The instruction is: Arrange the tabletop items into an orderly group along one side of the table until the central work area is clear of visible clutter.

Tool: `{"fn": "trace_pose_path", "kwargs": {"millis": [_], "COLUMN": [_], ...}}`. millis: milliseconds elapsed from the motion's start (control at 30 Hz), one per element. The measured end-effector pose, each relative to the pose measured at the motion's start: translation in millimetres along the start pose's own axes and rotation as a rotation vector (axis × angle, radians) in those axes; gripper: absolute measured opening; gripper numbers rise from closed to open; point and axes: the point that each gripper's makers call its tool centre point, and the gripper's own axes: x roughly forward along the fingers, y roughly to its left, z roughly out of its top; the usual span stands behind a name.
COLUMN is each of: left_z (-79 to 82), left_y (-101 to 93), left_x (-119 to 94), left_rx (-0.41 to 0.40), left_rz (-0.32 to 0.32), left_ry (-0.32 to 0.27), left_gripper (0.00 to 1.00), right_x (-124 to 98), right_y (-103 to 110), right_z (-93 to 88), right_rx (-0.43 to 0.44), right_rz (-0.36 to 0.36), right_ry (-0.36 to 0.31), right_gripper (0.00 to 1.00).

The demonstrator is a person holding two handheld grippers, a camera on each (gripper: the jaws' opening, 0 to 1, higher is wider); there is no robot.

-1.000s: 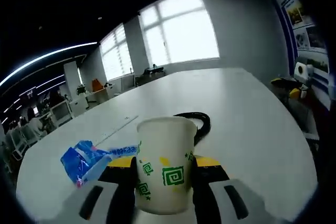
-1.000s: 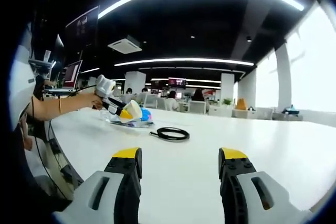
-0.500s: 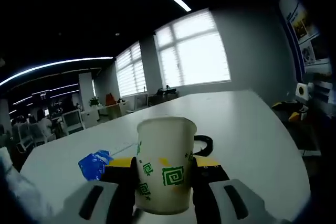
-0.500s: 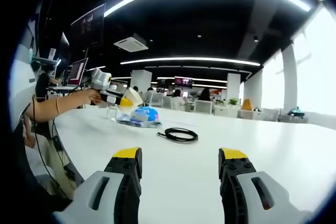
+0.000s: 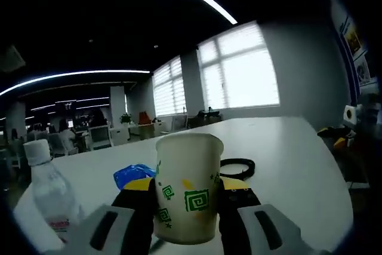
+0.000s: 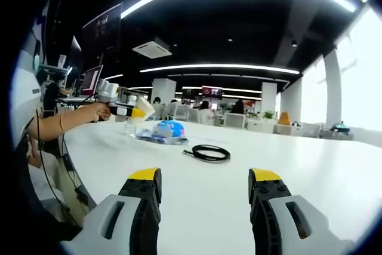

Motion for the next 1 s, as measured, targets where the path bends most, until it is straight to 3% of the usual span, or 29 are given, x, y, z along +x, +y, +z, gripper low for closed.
{"fn": "trace_pose_path", "kwargs": {"millis": [133, 200, 367, 500, 1000], "left_z": [-2.8, -14.1, -32.6, -43.6, -52.6], "left_y": [8.1, 15.7, 29.7, 31.6, 37.6], "left_x": [-8.2, -13.3, -23.8, -30.0, -42.6], "left_rx": [-0.058, -0.099, -0.155, -0.170, -0.159], "left_rz": [0.034, 0.073, 0.123, 0.127, 0.174], "left_ry": [-0.021, 0.024, 0.023, 0.037, 0.025], "left_gripper": [0.40, 0.40, 0.40, 0.40, 0.40], "right_x": [1.0, 1.1, 1.2, 1.7, 4.1], "right_y": [2.5, 3.0, 5.1, 7.6, 13.3], "right_z": [1.1, 1.7, 2.7, 2.3, 4.9], "right_rx": [-0.004, -0.004, -0.006, -0.006, -0.018], "right_rz": [0.007, 0.008, 0.007, 0.011, 0.021], "right_ry": [0.000, 0.000, -0.002, 0.002, 0.006], "right_gripper": [0.56, 0.56, 0.56, 0.56, 0.56]}}
